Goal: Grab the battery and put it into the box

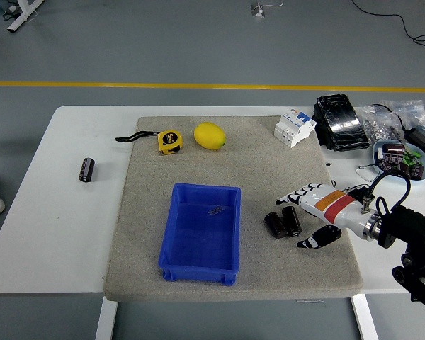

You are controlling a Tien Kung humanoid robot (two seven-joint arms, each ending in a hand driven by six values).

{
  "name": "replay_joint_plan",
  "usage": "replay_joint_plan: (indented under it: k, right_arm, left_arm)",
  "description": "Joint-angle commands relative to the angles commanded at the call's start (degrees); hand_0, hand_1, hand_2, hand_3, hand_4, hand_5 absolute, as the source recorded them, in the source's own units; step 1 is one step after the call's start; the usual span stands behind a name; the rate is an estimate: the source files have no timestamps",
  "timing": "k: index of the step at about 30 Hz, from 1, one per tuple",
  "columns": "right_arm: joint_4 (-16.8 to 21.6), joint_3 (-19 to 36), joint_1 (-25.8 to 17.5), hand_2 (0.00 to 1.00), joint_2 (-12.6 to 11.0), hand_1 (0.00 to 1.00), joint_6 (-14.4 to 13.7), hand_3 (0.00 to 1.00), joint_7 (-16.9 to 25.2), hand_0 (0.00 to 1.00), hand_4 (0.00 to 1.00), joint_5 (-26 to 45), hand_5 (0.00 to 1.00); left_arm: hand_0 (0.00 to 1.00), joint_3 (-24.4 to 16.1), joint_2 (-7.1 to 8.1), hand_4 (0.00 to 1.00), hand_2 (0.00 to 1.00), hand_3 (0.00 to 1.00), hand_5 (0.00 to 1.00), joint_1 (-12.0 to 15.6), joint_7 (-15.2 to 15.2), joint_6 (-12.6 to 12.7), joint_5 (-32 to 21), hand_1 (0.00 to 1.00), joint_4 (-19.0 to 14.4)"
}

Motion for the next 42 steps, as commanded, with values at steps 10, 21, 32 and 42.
replay_joint_plan:
  k: [10, 21, 32, 42]
  right_arm:
    - [-2.78, -1.12, 1.47, 0.769, 1.29, 0.735, 0.15, 0.788, 0.34, 0.763, 0.998, 1.27, 0.157]
    - [-5.23, -1.91, 1.81, 0.687, 2.56, 0.638, -0.15, 0.733, 0.44, 0.655, 0.967, 2.95, 0.151]
    - [-5.67, -1.36, 2.18, 0.555, 2.52, 0.507, -0.52, 0.564, 0.53, 0.453, 0.775, 4.10, 0.065]
    - [-5.89, -1.07, 2.35, 0.536, 2.60, 0.496, 0.09, 0.536, 0.51, 0.413, 0.742, 4.45, 0.052]
  left_arm:
    - [0.726, 0.08, 0.14, 0.661, 0.703, 0.622, 0.627, 0.24, 0.01, 0.05, -0.30, 0.666, -0.06]
    - [0.726, -0.34, 0.18, 0.662, 0.704, 0.622, 0.627, 0.34, 0.34, 0.00, 0.53, 0.665, -0.13]
    - [0.726, -0.19, 0.25, 0.661, 0.702, 0.622, 0.626, 0.08, 0.21, -0.01, 0.28, 0.665, -0.13]
    - [0.726, -0.08, 0.19, 0.662, 0.700, 0.621, 0.627, -0.15, 0.15, 0.00, 0.16, 0.665, -0.12]
